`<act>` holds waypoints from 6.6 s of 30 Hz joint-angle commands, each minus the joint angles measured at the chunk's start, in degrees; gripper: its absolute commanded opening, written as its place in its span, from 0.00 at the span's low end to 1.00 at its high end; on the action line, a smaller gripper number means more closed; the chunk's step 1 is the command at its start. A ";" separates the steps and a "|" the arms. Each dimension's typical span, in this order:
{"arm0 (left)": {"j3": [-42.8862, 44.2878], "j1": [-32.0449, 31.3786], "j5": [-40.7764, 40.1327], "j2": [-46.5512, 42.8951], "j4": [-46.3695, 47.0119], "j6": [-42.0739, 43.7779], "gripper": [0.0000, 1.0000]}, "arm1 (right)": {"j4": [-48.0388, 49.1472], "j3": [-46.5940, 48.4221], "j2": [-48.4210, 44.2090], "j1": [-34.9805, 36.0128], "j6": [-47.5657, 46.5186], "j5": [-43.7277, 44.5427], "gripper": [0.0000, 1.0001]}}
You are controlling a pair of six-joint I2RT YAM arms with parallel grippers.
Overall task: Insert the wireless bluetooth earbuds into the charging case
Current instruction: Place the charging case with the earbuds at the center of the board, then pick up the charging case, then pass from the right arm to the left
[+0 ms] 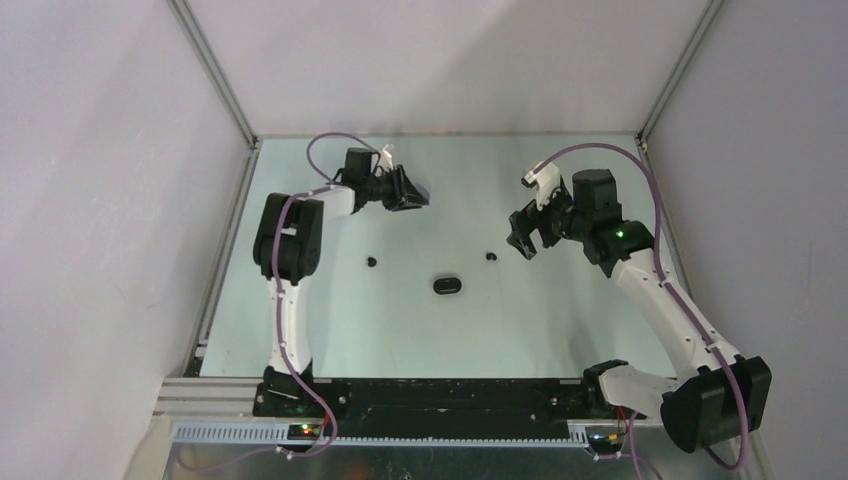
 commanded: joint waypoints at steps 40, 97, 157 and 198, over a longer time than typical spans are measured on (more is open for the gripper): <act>-3.57 -2.19 6.90 -11.97 -13.23 12.55 0.99 | 4.53 -3.47 -1.13 4.47 -8.43 -5.68 0.99; -32.52 3.81 -5.00 -70.37 -36.63 58.15 0.99 | 16.27 9.86 43.06 23.02 -18.91 26.30 1.00; -32.45 3.85 -4.36 -66.87 -35.18 55.62 0.99 | 7.07 11.93 43.91 23.79 -24.33 1.11 0.80; -10.13 -11.53 13.99 -38.71 -37.25 36.30 0.99 | 15.55 -1.57 6.57 31.18 -30.95 9.32 0.69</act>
